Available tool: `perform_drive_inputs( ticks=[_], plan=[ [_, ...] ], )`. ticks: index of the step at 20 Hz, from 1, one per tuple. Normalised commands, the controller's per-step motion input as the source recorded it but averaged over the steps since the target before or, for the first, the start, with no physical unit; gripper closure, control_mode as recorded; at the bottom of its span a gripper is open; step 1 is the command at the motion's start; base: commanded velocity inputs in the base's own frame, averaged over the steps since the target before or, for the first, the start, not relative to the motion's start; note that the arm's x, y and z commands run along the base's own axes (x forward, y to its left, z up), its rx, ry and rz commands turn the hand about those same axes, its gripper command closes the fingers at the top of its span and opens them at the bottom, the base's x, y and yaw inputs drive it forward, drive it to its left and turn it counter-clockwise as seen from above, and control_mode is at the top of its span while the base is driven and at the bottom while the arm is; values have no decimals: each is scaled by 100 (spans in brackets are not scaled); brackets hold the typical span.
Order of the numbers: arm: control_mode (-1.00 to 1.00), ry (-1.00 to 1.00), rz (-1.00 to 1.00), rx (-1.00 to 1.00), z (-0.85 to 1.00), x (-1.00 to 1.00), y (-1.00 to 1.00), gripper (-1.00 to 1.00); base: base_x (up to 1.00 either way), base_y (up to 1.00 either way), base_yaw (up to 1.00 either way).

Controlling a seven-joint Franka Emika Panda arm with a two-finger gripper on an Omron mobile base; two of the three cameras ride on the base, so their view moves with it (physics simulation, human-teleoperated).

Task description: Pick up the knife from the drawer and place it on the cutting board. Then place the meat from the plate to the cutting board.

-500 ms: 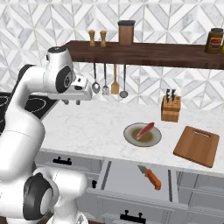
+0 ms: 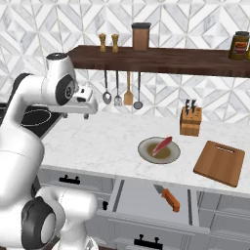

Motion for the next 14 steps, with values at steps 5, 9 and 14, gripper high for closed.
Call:
perform_drive_inputs(
  ticks=[5,9,14],
  plan=[
    [-100,0,-65,0,-26,-9,89,-100,0,0,0],
    [-100,7,-55,0,-25,7,5,-100,0,0,0],
    [-100,16,-11,0,-12,5,-100,-100,0,0,0]
  ],
)
